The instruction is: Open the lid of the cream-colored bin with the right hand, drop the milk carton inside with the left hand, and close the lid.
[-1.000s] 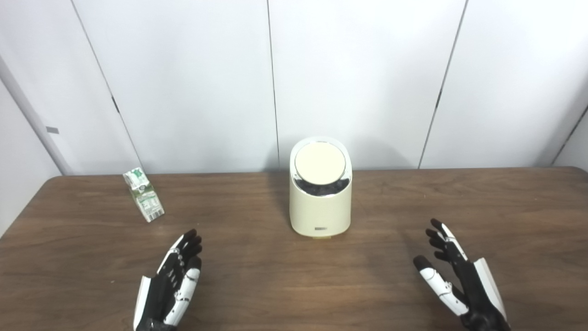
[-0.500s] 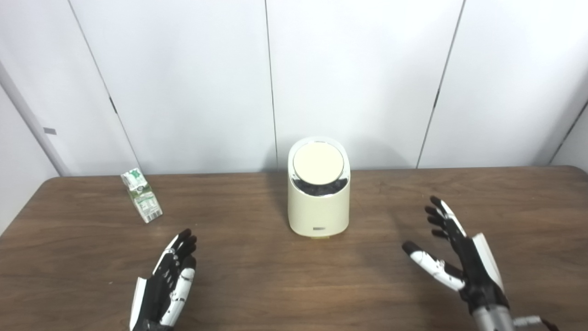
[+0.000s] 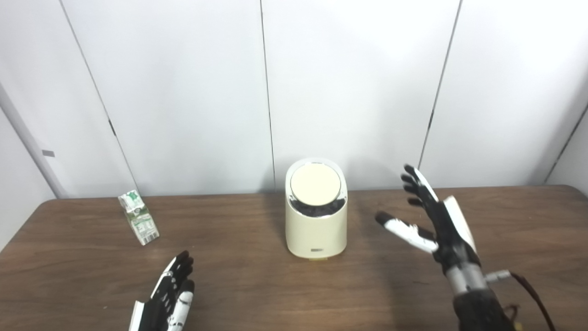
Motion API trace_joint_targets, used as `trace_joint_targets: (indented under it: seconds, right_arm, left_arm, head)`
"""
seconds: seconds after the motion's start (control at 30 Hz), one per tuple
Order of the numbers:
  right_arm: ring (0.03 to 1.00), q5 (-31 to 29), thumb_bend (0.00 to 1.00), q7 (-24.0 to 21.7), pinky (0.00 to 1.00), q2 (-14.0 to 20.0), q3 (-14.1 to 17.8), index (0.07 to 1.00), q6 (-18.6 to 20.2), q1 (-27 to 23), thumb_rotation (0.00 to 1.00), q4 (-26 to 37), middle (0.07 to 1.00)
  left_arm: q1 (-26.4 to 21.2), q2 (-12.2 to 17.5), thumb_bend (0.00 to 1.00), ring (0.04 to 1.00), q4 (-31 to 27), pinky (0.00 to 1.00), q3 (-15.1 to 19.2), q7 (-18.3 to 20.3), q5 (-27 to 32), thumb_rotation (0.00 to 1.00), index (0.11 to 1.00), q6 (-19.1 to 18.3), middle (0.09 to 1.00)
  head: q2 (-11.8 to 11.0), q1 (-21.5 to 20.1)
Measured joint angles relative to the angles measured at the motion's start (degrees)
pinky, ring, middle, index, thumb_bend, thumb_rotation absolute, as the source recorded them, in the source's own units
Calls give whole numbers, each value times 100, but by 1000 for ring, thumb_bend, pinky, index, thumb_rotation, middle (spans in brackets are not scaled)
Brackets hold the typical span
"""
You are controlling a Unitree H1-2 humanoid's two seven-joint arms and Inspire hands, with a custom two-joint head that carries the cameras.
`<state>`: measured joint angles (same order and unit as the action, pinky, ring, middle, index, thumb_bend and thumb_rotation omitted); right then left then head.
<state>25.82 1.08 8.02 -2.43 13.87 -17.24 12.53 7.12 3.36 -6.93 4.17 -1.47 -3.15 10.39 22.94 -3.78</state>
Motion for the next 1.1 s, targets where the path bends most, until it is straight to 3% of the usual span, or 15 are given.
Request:
trace_joint_targets:
  seconds: [0.27,0.47,0.57,0.73,1.1]
  right_arm:
    - [854,231,664,-79,752,-60,-339,941,167,-1088,576,-536,890]
    - [868,274,672,-115,768,-66,-490,953,248,-1416,539,-1092,909]
    - [878,328,694,-118,792,-57,-616,954,256,-1633,544,-1479,907]
    - [852,462,710,-83,730,-51,-785,941,220,-2072,520,-2134,903]
    - [870,523,731,-33,766,136,-979,928,-17,-2233,426,-2812,894]
  left_arm:
    - [8,-30,304,888,-36,896,-55,-48,-317,703,933,-40,895]
    - [19,-64,289,892,-51,897,-50,-59,-369,687,933,-53,896]
    - [19,-81,270,882,-51,846,-48,-60,-362,642,936,-50,902]
    - [9,-122,279,890,-53,845,-61,-57,-358,651,939,-50,908]
    - [11,-172,274,872,-62,845,-101,-85,-484,672,923,-49,889]
  head:
    - [9,88]
    - [18,114]
    - [18,132]
    - [18,202]
    - [9,281]
